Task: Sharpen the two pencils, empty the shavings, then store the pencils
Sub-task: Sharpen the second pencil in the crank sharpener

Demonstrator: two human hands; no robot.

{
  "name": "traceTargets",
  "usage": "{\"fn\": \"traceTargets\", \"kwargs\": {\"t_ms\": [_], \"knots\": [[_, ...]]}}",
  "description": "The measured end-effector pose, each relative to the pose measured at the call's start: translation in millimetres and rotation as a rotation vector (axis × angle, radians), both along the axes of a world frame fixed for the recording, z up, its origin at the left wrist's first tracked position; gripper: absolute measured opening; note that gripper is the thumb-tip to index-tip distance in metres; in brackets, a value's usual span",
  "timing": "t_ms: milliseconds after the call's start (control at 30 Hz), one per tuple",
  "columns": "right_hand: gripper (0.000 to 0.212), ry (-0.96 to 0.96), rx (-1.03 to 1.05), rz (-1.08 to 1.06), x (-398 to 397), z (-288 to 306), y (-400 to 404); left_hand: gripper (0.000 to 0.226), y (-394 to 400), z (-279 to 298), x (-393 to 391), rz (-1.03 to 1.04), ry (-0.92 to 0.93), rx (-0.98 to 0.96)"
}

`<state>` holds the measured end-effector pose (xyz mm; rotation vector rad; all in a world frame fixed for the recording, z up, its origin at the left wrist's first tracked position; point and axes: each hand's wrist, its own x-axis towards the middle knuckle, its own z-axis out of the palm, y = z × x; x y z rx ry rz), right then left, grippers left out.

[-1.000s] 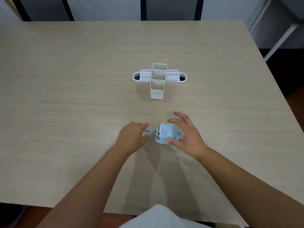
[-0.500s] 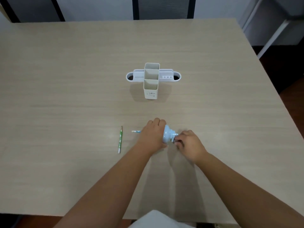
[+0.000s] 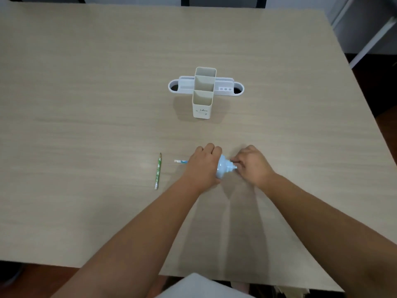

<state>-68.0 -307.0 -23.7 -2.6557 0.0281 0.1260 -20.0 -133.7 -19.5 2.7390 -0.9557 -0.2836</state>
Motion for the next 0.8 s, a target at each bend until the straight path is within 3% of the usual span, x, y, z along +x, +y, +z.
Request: {"fn": "traceTargets", "kwargs": {"t_ms": [100, 167, 267, 367, 467, 533, 633, 700, 800], "knots": [[0.017, 0.118, 0.085, 0.163, -43.3, 12.4, 12.0, 0.067, -0.5, 0.5, -1.8, 0.027, 0.024, -0.018], [0.005, -0.004, 0.165, 0.174, -44.9, 34.8, 3.9, 0.066, -0.8, 2.2, -3.2, 0.008, 0.012, -0.007], [0.012, -0.105, 0.111, 0.032, -0.4, 44.4, -11.7, 0.064, -3.6, 1.7, -1.6, -0.016, 0.025, 0.002], [0.04, 0.08, 0.009, 0.083, 6.7, 16.4, -3.6, 0.061, -2.7, 0.6, -2.8, 0.02, 0.019, -0.008], [0.026, 0.232, 0.092, 0.187, -37.2, 29.6, 8.6, 0.068, -1.9, -2.0, -2.8, 0.014, 0.014, -0.011], [0.007, 0.136, 0.181, 0.183, -41.3, 47.9, 1.5, 0.07, -1.9, -1.2, -2.4, 0.002, 0.009, -0.002], [0.004, -0.095, 0.206, -0.007, -5.9, 46.0, -12.3, 0.07, -1.6, 0.6, -1.4, -0.006, 0.021, -0.01], [0.006, -0.033, 0.136, -0.085, 11.4, 27.7, -7.8, 0.069, -1.4, 0.6, -1.9, 0.007, 0.019, -0.003], [0.017, 0.137, 0.046, 0.109, -17.8, 11.4, 4.9, 0.068, -3.0, 0.2, -2.3, 0.026, 0.023, -0.016]]}}
